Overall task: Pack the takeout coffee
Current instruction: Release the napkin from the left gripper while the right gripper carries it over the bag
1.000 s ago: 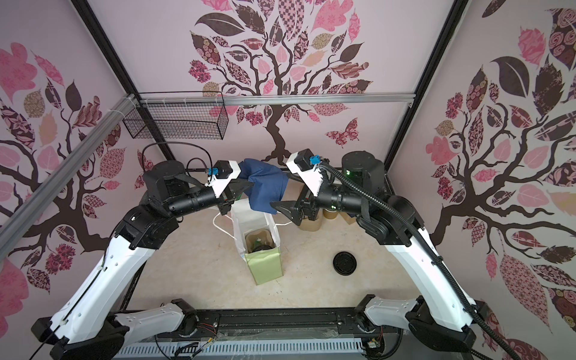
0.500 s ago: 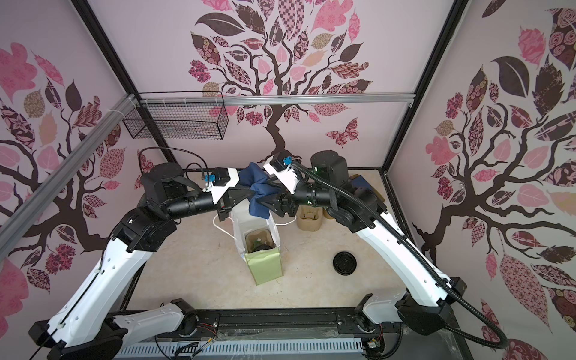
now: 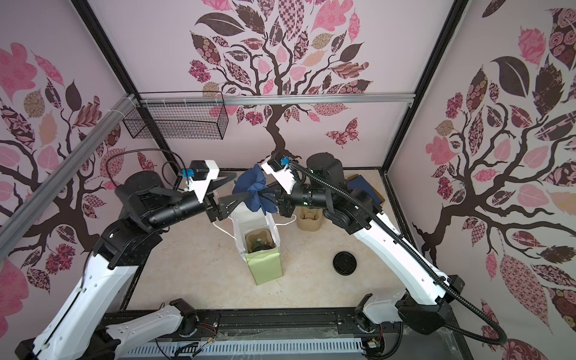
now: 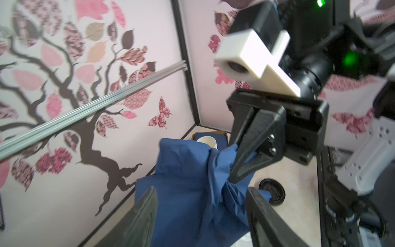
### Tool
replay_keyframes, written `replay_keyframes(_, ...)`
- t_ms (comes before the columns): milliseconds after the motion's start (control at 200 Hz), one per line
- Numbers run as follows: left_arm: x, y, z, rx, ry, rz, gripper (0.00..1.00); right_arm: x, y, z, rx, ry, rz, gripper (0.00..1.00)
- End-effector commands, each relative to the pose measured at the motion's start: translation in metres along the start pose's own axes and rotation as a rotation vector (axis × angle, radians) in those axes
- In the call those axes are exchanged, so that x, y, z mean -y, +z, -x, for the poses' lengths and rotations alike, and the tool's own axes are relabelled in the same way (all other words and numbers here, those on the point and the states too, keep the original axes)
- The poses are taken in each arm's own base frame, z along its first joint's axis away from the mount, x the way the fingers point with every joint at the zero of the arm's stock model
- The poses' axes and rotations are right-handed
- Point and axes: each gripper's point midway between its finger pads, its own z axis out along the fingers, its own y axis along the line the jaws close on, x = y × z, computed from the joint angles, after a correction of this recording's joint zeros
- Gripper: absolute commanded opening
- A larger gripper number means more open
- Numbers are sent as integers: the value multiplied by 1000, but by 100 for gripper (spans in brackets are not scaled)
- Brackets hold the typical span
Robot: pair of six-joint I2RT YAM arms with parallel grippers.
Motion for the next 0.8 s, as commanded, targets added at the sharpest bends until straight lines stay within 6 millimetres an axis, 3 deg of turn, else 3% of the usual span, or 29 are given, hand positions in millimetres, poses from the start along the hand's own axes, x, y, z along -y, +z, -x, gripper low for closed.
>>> replay_keyframes(0,-47,-40,-2,-17,-250,336,76,-15,-7,3,-27,51,-24,0)
replay_keyframes(150,-71,-82,-56,-184,-557,622,77,-25,6,-4,-84,150,-83,0)
replay_keyframes(275,-65,-95,-101,-319,-727,705,77,-25,21,-12,-124,268,-147,0)
replay_keyframes(585,-38,-68,-168,-501,-928,626,73,2,45,-42,-256,464,-369,0)
replay_keyframes(795,-40,-49,-184,-471,-1036,554,71,2,66,-62,-338,532,-377,0)
